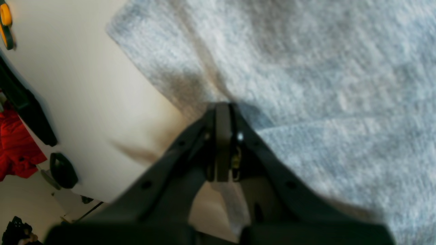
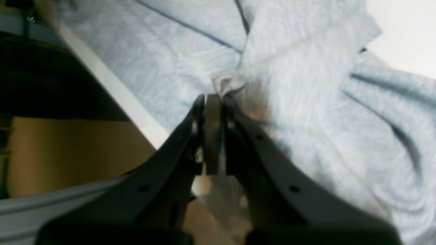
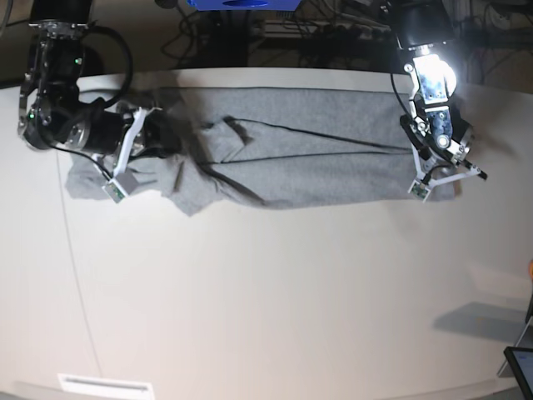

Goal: Fold the T-shirt properly
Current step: 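Drag the pinched shirt end with the right gripper toward the shirt's middle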

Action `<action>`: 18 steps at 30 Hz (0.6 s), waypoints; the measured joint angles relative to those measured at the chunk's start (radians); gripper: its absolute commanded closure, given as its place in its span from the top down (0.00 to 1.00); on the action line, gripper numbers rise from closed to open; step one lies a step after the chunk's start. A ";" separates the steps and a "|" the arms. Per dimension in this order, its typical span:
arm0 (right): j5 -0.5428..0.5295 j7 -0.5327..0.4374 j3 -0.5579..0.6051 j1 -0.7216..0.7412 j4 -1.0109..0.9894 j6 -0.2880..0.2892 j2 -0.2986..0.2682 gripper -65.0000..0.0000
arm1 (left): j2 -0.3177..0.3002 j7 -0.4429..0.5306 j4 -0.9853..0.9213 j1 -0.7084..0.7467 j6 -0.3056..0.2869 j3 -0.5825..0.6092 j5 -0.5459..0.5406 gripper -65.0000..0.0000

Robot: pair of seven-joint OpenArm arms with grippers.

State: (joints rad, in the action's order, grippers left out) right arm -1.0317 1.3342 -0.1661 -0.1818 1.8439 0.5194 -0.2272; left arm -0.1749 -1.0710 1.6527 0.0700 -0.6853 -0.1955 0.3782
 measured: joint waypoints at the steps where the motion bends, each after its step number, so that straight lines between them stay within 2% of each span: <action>1: -0.016 -0.001 0.000 -0.005 0.000 -0.024 -0.004 0.00 | 0.000 0.000 0.000 0.000 0.000 0.000 0.000 0.00; 3: -0.056 0.000 0.000 -0.015 0.000 -0.067 -0.004 0.00 | 0.000 0.001 -0.002 0.000 0.000 0.000 0.002 0.00; 5: -0.066 -0.004 0.000 -0.025 0.000 -0.081 -0.001 0.00 | 0.000 0.002 -0.002 -0.001 0.000 0.000 0.001 0.00; 18: -0.062 -0.008 0.000 -0.082 -0.002 -0.081 -0.002 0.00 | -0.002 0.002 0.001 -0.002 0.000 0.000 0.003 0.00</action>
State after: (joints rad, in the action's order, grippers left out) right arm -1.0939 1.3266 -0.1661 -0.2638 1.8416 0.4381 -0.2287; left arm -0.1772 -1.0687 1.6539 0.0685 -0.6857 -0.1955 0.3809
